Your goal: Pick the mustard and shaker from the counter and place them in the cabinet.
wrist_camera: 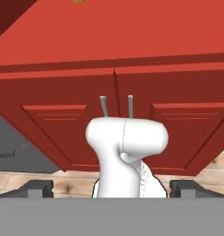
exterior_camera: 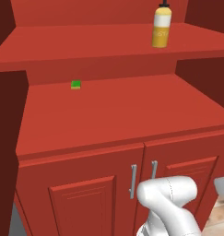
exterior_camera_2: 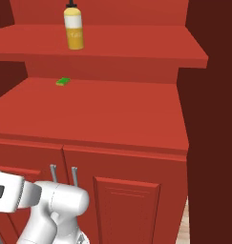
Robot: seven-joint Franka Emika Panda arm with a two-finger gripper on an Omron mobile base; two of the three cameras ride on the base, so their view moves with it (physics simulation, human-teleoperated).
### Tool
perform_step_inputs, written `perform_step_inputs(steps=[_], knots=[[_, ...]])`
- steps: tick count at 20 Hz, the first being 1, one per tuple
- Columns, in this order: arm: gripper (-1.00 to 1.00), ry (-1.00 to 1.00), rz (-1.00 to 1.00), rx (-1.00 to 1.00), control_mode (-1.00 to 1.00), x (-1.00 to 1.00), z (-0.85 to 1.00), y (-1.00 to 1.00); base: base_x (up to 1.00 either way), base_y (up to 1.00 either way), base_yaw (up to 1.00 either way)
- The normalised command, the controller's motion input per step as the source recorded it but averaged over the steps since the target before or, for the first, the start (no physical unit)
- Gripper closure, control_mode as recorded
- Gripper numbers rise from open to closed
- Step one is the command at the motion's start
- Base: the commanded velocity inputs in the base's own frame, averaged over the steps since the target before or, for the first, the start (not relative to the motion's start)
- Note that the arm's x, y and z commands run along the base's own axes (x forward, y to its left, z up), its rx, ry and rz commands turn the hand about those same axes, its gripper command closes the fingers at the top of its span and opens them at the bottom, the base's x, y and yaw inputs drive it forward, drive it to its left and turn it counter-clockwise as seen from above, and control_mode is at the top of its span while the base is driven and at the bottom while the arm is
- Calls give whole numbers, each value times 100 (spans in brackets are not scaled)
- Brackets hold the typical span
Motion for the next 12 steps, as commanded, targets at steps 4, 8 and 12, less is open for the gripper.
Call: perform_step_inputs(steps=[4,8,12], knots=[[-100,0,0,0,100,0,0,0,-67,0,0],[-100,0,0,0,100,0,0,0,-96,0,0],[-100,0,0,0,100,0,0,0,-97,0,0]])
